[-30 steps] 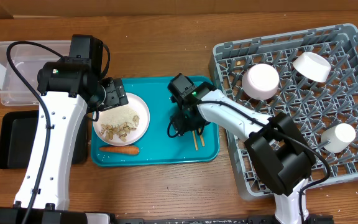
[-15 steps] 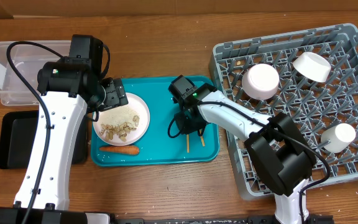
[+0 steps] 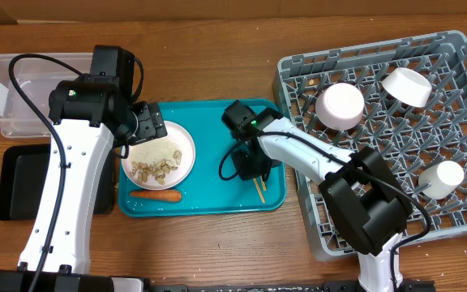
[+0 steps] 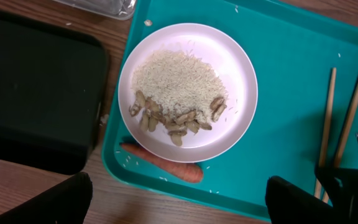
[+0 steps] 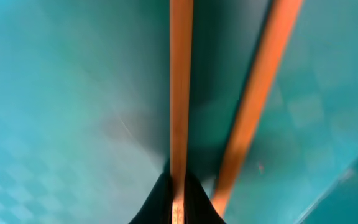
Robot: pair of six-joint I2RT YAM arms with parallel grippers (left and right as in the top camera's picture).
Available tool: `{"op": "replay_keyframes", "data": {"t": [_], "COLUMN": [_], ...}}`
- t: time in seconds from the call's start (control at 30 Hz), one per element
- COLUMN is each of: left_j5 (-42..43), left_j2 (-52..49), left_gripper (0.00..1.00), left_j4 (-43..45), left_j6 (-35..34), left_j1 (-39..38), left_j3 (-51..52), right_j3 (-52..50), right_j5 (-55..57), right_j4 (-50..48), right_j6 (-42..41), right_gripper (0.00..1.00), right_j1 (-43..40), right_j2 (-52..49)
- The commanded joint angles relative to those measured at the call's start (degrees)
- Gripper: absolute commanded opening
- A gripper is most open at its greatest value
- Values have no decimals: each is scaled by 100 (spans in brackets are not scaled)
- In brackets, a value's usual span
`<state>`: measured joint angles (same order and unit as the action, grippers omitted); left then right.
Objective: Sort waste into correct bins and load items into the dishwasher
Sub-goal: 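Grasp one wooden chopstick on the tray with the right gripper, then insert the chopstick into the rack and release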
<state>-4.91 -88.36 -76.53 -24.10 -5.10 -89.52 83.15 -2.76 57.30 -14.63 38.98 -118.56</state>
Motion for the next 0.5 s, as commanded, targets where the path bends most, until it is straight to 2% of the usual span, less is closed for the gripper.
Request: {"op": "replay_keyframes", "data": {"t": [0.0, 0.23, 0.47], "left_j5": [50, 48, 48], "left_j2": [31, 31, 31], "left_gripper": [91, 91, 91], "left_j4": [0, 0, 2], "left_j6": [-76, -76, -76], "left_j1": [22, 22, 22], "left_j3": [-63, -63, -63], "right_j3": [361, 623, 619], "right_j5": [52, 625, 737], "right_j4": [216, 588, 1419], "right_j6": [-83, -85, -50], "right_gripper": [4, 4, 4], "right_j1": [-22, -175, -1049], "right_j2": [216, 1427, 2199]}}
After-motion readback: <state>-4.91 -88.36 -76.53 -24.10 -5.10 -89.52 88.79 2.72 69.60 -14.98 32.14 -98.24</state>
